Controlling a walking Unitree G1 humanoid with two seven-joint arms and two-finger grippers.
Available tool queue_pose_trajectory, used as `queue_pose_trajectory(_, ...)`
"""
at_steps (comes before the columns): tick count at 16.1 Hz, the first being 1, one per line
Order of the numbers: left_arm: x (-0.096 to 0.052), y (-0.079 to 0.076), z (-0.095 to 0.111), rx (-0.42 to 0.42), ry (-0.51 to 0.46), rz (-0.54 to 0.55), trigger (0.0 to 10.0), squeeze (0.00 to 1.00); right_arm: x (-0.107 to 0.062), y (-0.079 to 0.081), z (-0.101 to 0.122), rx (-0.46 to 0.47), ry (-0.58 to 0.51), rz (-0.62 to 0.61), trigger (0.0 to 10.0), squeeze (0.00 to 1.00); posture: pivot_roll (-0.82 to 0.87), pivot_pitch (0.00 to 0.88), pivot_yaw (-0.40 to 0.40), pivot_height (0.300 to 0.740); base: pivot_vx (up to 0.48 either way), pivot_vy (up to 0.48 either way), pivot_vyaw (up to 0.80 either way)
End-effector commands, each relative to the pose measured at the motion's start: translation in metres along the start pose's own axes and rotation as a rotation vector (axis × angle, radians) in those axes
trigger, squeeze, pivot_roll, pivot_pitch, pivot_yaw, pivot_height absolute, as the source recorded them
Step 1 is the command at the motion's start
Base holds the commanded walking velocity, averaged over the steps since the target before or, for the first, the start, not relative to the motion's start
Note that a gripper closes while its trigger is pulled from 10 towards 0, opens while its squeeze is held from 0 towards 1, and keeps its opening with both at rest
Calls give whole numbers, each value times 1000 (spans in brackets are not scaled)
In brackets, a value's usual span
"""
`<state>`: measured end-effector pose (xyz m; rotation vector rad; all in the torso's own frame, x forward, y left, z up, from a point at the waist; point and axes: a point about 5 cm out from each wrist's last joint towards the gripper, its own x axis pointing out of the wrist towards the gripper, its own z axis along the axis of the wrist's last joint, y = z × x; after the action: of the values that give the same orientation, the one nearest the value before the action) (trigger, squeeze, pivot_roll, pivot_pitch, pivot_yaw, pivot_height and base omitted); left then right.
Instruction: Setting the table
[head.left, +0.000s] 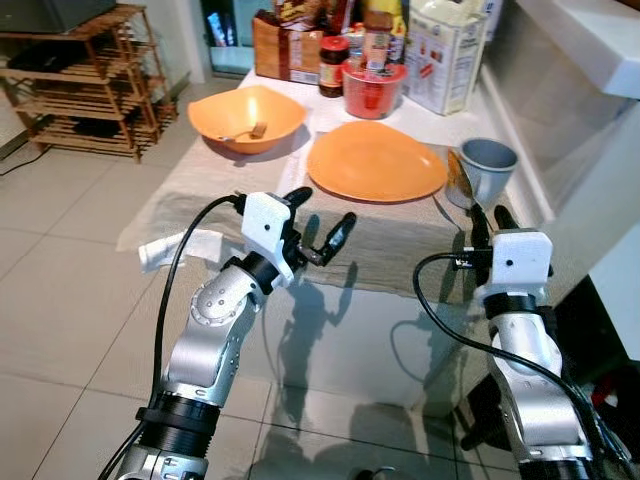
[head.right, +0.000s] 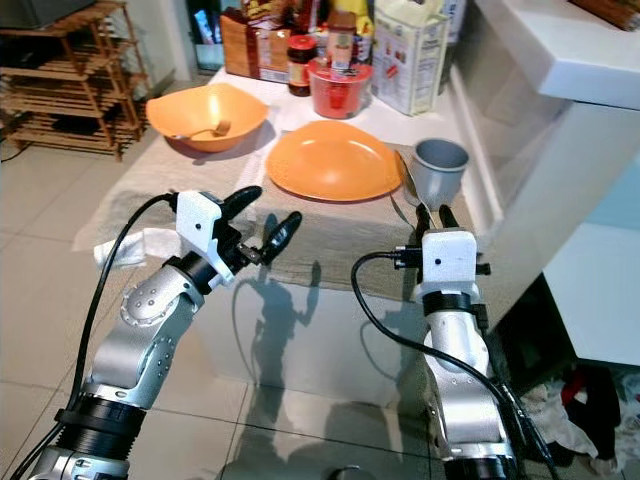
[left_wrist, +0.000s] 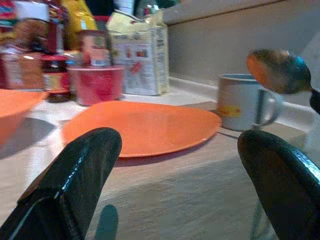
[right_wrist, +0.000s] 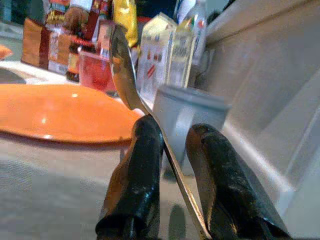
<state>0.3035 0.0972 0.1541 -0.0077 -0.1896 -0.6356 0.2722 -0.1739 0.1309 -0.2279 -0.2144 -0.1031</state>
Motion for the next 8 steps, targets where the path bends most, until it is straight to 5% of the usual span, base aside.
queue_pose_trajectory(1, 3, 1, 4, 23, -8, 4, 10000, 0, 3, -3, -2, 22, 14, -13, 0, 0, 69, 0, -26, 740, 0, 0, 0)
queue_pose_trajectory(3, 3, -1, 6, 24, -19, -29, 10000, 0, 5, -6, -8, 45, 41, -24, 0, 0, 72, 0, -28, 740, 0, 0, 0)
queue_pose_trajectory(6, 0, -5, 6, 17, -34, -62, 10000, 0, 8, -9, -15, 43, 67, -20, 0, 0, 77, 0, -37, 740, -81, -342, 0)
queue_pose_trajectory(7, 0, -6, 6, 17, -34, -66, 9137, 0, 8, -9, -17, 41, 71, -17, 0, 0, 78, 0, -40, 740, 0, -371, 0)
queue_pose_trajectory(8, 0, -6, 6, 20, -37, -60, 10000, 0, 8, -9, -18, 38, 74, -12, 0, 0, 80, 0, -42, 740, 0, 0, 0)
